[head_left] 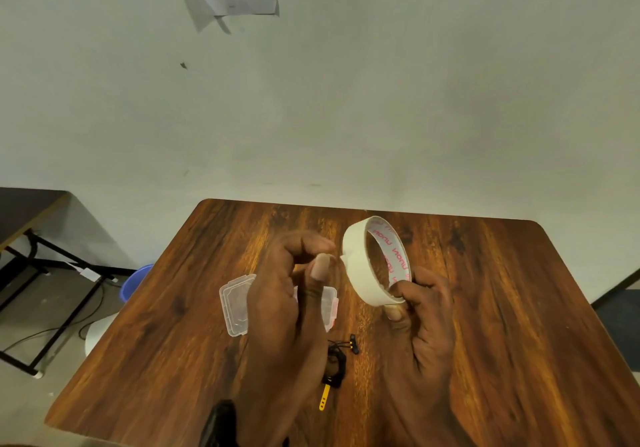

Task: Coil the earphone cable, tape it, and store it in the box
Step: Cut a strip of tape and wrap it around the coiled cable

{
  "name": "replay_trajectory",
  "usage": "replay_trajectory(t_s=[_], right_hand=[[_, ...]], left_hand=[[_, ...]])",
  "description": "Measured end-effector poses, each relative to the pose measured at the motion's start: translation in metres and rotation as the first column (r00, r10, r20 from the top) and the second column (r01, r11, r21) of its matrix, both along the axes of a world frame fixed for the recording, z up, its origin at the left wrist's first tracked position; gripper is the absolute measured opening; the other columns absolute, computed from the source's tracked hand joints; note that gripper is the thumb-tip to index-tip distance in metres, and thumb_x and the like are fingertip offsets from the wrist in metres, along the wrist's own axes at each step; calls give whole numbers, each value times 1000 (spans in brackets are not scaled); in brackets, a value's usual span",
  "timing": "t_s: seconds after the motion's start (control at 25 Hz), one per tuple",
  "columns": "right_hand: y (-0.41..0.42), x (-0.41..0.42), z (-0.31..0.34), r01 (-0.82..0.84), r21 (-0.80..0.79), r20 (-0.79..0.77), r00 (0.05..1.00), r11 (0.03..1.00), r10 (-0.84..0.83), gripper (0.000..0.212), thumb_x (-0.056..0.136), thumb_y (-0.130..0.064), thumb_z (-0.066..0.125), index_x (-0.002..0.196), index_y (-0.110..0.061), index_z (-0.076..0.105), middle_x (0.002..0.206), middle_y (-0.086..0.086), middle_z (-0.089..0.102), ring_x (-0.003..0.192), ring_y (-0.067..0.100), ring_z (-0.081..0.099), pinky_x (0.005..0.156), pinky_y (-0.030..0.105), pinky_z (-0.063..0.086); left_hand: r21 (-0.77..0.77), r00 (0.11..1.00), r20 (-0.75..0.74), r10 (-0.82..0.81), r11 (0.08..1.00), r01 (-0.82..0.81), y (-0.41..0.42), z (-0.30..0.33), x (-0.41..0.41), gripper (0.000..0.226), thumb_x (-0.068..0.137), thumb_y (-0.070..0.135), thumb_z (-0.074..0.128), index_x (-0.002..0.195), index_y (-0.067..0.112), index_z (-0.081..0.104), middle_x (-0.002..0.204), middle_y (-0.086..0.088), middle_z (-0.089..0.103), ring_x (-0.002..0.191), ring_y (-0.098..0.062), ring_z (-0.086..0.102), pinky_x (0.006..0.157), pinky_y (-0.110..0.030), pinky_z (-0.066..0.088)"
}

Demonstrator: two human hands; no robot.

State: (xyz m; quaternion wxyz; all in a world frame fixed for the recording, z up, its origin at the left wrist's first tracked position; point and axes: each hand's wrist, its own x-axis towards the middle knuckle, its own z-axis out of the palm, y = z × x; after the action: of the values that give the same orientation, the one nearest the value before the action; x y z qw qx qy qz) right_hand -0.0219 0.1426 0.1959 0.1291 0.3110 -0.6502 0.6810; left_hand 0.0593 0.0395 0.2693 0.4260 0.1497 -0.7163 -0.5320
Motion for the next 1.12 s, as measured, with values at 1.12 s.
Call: replay_trajectory(t_s=[1.12], right_hand=[[15, -39, -113, -168, 479, 438, 896, 862, -68, 50, 85, -67, 52, 71, -20, 62, 65, -9, 54, 60, 5, 49, 52, 20, 36]], left_hand=[[25, 882, 471, 28, 999, -45, -12, -134, -63, 9, 103, 6, 44, 108, 10, 50, 106, -8, 67, 90, -14, 72, 67, -14, 57]])
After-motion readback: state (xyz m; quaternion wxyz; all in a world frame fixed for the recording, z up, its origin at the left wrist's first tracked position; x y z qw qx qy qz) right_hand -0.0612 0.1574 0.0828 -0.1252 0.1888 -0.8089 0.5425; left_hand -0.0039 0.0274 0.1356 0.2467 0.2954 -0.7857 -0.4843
